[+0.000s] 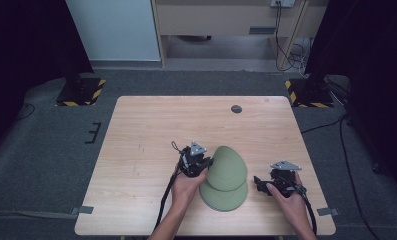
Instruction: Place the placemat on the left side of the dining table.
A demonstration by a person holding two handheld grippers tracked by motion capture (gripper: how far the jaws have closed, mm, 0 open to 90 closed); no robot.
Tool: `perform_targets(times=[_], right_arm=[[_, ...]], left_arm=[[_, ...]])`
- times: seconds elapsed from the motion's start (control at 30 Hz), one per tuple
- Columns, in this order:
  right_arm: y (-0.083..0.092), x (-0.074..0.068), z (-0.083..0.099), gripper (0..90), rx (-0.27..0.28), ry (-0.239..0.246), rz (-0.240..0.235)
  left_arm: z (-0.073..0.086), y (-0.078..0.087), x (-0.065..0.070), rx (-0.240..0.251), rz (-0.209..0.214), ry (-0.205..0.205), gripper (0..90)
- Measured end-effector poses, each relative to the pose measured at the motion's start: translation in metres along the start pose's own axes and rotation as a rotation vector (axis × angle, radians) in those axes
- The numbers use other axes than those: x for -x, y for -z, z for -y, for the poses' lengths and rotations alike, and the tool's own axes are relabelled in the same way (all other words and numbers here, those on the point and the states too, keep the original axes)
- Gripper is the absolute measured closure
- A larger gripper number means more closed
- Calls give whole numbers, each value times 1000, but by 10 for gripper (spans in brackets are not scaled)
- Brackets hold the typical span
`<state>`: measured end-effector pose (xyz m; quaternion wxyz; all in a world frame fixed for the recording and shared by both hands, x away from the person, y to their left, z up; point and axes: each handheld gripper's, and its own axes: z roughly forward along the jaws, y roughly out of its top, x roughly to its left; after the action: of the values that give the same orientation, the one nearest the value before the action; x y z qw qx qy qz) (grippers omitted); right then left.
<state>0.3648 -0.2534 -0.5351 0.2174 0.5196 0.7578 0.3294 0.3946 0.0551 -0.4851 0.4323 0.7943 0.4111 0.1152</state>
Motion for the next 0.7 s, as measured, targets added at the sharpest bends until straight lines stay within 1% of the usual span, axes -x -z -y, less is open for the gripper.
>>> perform_targets(times=[0.1, 0.13, 0.3, 0.37, 0.47, 0.6, 0.7], right_arm=[[-2, 1, 1, 53, -9, 0, 14], [-3, 1, 1, 50, -16, 1, 22], [-4, 2, 1, 46, -16, 0, 20], [-4, 2, 1, 45, -17, 1, 18], [-4, 2, 1, 44, -16, 2, 19], [-4, 2, 1, 43, -17, 2, 18], [-4, 2, 1, 42, -17, 2, 19]], left_arm=[[-3, 2, 1, 8, 8, 1, 855], [-4, 3, 1, 12, 13, 7, 855], [-8, 9, 2, 41, 57, 39, 855], [-11, 10, 3, 37, 60, 30, 855], [-17, 14, 7, 46, 70, 18, 856], [-27, 19, 14, 63, 96, 3, 856], [-36, 21, 20, 70, 105, -17, 857]])
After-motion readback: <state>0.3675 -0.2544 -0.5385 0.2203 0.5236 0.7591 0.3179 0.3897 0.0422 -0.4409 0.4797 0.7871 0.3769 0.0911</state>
